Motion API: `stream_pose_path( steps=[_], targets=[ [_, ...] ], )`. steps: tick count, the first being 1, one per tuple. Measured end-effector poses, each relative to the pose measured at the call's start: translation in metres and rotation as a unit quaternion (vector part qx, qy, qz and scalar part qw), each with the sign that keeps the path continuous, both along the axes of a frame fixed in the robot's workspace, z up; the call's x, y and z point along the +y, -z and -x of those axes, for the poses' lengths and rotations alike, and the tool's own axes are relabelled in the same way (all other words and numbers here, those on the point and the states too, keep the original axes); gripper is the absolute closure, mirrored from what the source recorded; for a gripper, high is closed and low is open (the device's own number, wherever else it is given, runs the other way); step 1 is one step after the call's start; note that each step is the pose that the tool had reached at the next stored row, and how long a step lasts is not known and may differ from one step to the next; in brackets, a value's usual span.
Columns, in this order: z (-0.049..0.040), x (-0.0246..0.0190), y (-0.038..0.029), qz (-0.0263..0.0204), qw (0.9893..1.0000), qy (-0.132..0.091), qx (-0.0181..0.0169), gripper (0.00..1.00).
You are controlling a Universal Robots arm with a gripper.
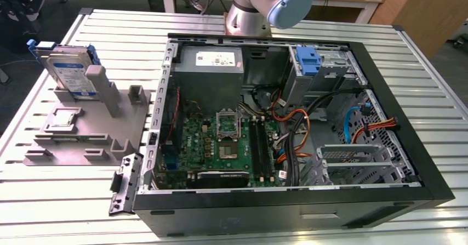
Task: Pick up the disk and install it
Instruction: 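Pick up the disk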
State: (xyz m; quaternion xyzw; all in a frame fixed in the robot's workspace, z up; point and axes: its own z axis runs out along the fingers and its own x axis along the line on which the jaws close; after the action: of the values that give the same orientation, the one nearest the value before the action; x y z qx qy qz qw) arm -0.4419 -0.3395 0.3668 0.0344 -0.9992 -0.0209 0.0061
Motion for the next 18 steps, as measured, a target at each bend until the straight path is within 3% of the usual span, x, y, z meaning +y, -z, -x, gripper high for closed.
stream_pose_path(
  steps=[11, 18],
  targets=[
    [0.0, 0.0, 0.0, 0.0, 1.0, -0.003, 0.0, 0.9],
    [0.0, 0.0, 0.0, 0.0, 0.9993, -0.036, 0.0, 0.9]
  ],
)
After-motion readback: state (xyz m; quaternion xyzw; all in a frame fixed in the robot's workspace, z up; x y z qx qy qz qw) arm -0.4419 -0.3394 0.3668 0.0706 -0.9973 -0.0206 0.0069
